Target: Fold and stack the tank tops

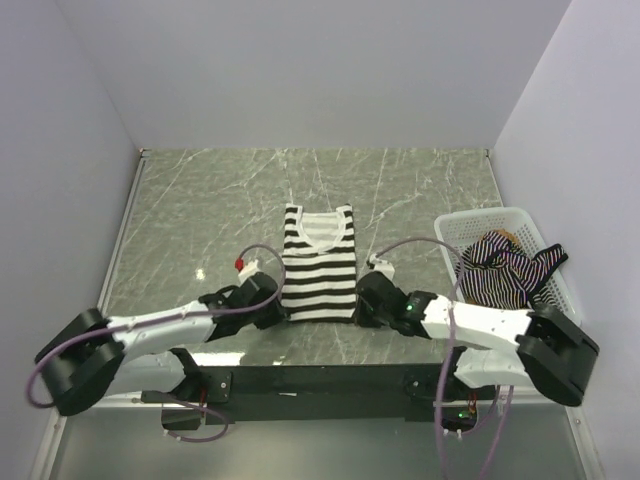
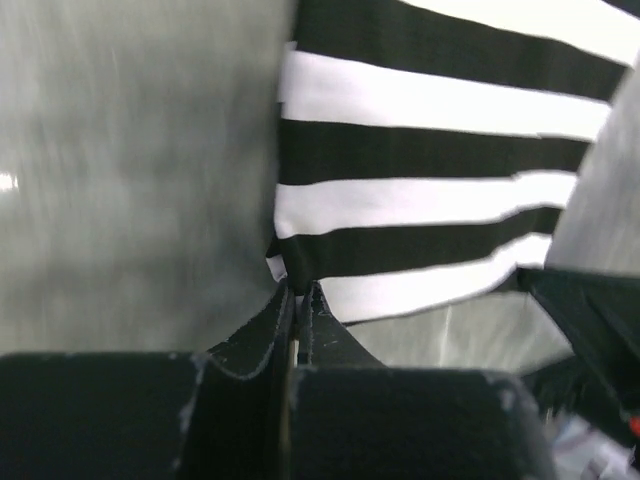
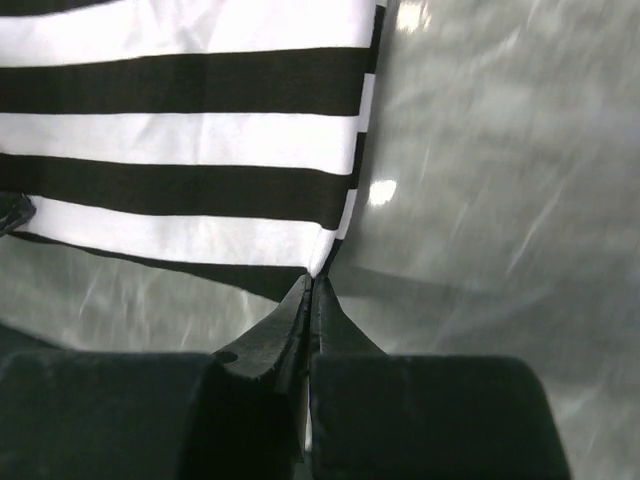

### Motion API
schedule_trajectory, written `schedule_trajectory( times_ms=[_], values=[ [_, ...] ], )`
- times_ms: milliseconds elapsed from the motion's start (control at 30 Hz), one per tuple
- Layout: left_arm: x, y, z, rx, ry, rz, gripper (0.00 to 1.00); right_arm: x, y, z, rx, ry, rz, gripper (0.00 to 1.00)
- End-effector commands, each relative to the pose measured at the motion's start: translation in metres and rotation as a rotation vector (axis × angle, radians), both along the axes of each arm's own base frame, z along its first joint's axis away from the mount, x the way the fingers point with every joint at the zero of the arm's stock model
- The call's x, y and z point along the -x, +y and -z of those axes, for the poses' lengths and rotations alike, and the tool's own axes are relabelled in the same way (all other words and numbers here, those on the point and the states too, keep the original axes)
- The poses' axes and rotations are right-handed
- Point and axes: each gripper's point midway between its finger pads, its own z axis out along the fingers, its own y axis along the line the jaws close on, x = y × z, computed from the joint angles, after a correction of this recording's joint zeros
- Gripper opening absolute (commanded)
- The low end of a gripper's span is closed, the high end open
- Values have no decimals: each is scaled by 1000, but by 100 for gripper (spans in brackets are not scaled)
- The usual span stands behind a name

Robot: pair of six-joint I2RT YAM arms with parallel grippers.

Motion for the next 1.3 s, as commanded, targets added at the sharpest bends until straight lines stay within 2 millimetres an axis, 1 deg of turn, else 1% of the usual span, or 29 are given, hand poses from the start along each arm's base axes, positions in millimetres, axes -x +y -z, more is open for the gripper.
schedule_trajectory(
  times_ms=[0,67,167,200,233,367,467,500,600,633,667,700,733,767,800,833,867,900,933,967,1000,1033,1067,1100,1133,1167,1200,1233,1267],
  values=[
    [31,0,-16,14,24,3,0,14,0,-16,-38,-16,38,0],
    [32,-1,-34,42,-2,-5,1,21,1,-32,-70,-34,29,0],
    [27,-2,-60,69,-50,-17,1,17,3,-64,-111,-83,26,0],
    [25,0,-65,60,-62,-24,1,11,7,-81,-129,-119,32,0],
    [18,-3,-82,76,-96,-28,2,9,6,-88,-121,-133,24,0],
    [-10,-4,-112,69,-176,-61,5,-15,15,-127,-119,-207,21,0],
    [-37,-8,-130,105,-206,-57,3,-39,20,-142,-124,-236,13,0],
    [-49,-11,-143,124,-240,-57,2,-54,15,-139,-109,-226,43,0],
    [-78,-9,-148,137,-239,-75,2,-77,22,-154,-149,-242,13,0],
    [-87,-12,-158,151,-259,-68,2,-93,16,-148,-126,-235,27,0],
    [-104,-9,-157,154,-262,-89,2,-103,20,-158,-145,-241,19,0],
    [-114,-13,-168,172,-276,-82,2,-113,22,-148,-121,-216,19,0],
    [-124,-14,-157,148,-256,-80,2,-124,21,-148,-111,-218,19,0],
    [-140,-10,-160,156,-267,-97,3,-140,20,-158,-135,-230,30,0],
    [-148,-10,-159,159,-260,-93,1,-151,18,-158,-127,-233,40,0],
    [-161,-14,-171,175,-279,-82,1,-160,20,-144,-108,-193,29,0],
    [-177,-12,-159,164,-257,-96,1,-180,16,-154,-118,-211,53,0],
    [-191,-16,-169,182,-275,-92,2,-191,17,-141,-108,-178,54,0],
    [-201,-20,-152,172,-238,-72,1,-201,17,-138,-107,-171,56,0],
    [-215,-13,-148,167,-231,-91,1,-218,19,-151,-123,-194,63,0],
    [-230,-15,-156,178,-248,-89,1,-231,15,-133,-113,-152,72,0],
    [-243,-17,-136,171,-210,-84,1,-241,14,-132,-114,-148,74,0],
    [-253,-14,-132,185,-200,-80,2,-257,17,-144,-127,-174,76,0],
    [-272,-18,-123,182,-194,-68,8,-269,10,-123,-102,-129,92,2],
    [-283,-18,-119,183,-190,-59,13,-277,10,-117,-98,-112,93,6],
    [-292,-16,-114,187,-178,-48,19,-291,13,-127,-113,-129,89,14],
    [-306,-17,-121,188,-198,-37,35,-299,10,-107,-94,-93,94,37],
    [-314,-18,-102,184,-170,-34,42,-303,7,-104,-77,-83,106,43],
    [-319,-15,-103,206,-173,-26,51,-309,6,-106,-74,-95,111,49]
  ],
)
